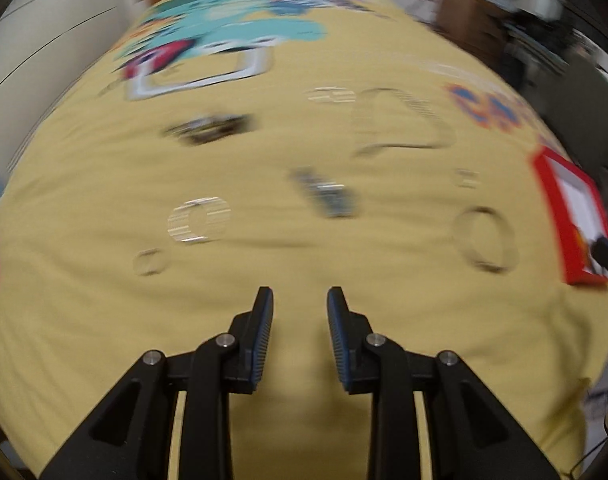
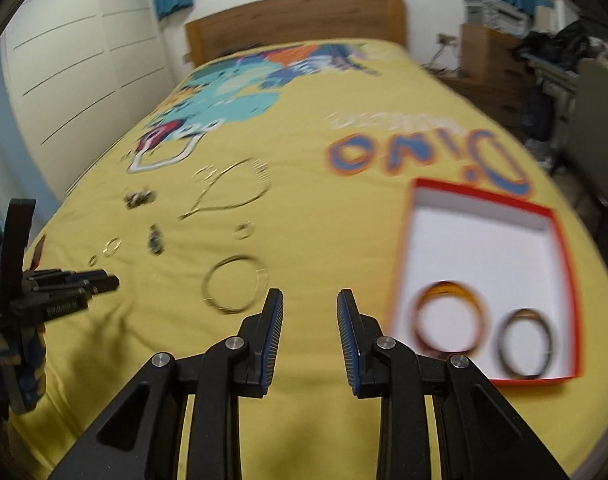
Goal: Organize jewelry
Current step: 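Move both open tools back toward the remaining jewelry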
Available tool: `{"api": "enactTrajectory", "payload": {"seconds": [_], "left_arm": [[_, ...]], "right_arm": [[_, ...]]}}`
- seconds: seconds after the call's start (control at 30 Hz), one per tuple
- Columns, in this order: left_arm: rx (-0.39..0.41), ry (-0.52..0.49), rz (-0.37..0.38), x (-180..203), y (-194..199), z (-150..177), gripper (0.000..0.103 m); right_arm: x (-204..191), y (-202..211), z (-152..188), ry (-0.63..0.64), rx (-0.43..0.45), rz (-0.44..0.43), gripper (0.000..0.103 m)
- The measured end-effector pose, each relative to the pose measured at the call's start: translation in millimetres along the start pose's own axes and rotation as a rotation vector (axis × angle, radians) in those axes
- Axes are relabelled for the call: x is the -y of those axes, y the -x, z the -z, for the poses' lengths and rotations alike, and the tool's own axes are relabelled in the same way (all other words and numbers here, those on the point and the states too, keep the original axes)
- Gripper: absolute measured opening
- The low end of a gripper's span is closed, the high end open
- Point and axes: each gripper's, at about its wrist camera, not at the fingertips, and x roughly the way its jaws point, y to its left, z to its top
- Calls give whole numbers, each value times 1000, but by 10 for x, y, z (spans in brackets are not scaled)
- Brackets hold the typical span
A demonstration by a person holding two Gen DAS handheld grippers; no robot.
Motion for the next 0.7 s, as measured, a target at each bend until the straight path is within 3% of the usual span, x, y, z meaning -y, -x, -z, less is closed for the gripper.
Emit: {"api": "enactTrajectory", "payload": {"seconds": [0.17,0.3,0.7], "left_arm": [[-24,70,-59,-628,-168,-1,27],[-32,98,-52,-871,-264,-1,35],[-34,152,-23,-1001,-515,-109,35]], "right_arm": [[-252,-462,22,-9,-75,-34,33],[-313,-756,32,-23,-116,-25,34],[-325,-1125,-46,-20,-155,-18,35]]}}
